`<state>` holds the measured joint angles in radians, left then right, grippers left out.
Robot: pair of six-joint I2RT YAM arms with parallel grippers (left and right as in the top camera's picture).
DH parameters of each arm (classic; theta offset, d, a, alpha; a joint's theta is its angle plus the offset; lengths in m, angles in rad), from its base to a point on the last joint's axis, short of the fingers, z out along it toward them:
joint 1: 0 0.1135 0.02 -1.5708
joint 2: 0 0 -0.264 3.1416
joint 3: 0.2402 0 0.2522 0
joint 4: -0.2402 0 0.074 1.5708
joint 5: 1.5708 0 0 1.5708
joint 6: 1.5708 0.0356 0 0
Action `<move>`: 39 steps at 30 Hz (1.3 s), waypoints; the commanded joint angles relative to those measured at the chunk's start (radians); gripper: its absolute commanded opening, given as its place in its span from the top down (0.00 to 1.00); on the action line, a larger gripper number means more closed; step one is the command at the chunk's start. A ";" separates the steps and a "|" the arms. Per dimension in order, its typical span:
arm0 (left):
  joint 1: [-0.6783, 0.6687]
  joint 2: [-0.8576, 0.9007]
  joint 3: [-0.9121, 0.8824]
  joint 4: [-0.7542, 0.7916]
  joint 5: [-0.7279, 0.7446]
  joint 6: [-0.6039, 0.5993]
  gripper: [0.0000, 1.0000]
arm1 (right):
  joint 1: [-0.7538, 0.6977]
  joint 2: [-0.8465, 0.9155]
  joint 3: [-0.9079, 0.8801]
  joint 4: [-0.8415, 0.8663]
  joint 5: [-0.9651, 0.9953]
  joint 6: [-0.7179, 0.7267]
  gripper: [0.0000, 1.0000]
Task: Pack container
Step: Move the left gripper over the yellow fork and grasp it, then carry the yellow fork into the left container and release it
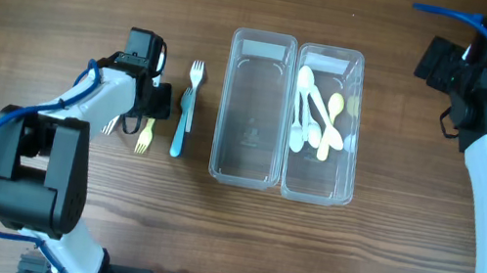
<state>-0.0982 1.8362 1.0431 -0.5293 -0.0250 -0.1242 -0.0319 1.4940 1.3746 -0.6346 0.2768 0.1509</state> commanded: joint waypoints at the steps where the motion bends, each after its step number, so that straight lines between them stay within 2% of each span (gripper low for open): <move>1: -0.002 0.014 -0.032 -0.003 -0.002 0.016 0.64 | -0.001 0.005 0.007 0.002 0.004 -0.018 0.00; 14: -0.002 0.013 -0.031 -0.010 0.055 0.005 0.96 | -0.001 0.005 0.007 0.002 0.004 -0.018 0.00; 22: -0.002 -0.004 0.002 -0.018 0.050 0.005 0.96 | -0.001 0.005 0.007 0.002 0.004 -0.018 0.00; 33: -0.013 -0.112 0.255 -0.180 0.056 0.003 0.96 | -0.001 0.005 0.007 0.002 0.004 -0.018 0.00; 39: -0.072 -0.163 0.363 -0.232 0.157 -0.098 0.96 | -0.001 0.005 0.007 0.002 0.004 -0.018 0.00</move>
<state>-0.1230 1.7241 1.3495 -0.7528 0.0330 -0.1463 -0.0319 1.4940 1.3746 -0.6346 0.2768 0.1509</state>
